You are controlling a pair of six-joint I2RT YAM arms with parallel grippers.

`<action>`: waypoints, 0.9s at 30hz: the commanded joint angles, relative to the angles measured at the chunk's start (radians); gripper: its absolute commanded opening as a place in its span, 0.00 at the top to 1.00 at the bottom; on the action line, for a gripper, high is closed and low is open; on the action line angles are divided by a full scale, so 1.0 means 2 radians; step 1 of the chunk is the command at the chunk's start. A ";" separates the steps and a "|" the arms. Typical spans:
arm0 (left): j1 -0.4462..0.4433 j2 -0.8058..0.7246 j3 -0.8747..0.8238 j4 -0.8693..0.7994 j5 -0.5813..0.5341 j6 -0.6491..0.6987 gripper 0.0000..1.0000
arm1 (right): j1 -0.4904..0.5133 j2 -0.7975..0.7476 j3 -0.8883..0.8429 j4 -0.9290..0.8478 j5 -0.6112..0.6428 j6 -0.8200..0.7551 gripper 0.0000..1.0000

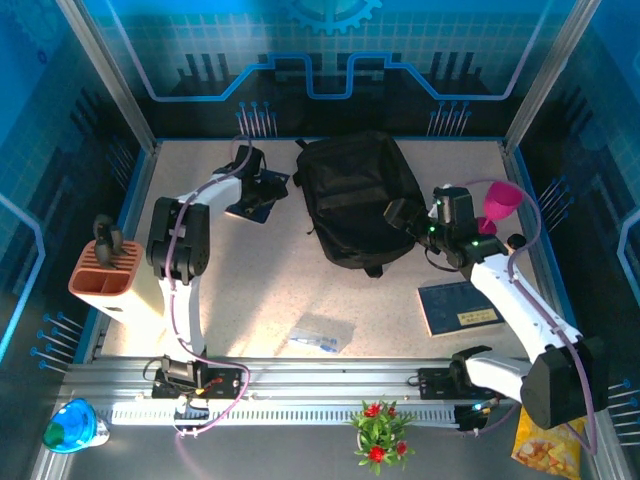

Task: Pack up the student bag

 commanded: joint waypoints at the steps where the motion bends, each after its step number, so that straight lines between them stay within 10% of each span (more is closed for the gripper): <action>1: 0.000 -0.027 -0.068 -0.049 0.055 -0.069 0.10 | -0.004 0.007 0.000 0.005 -0.009 0.004 0.00; 17: -0.106 -0.246 -0.301 -0.039 0.046 -0.319 0.13 | 0.062 0.086 0.057 0.011 -0.005 -0.005 0.01; 27: -0.075 -0.328 -0.260 -0.047 0.022 -0.155 0.02 | 0.177 0.156 0.135 -0.009 0.034 -0.045 0.04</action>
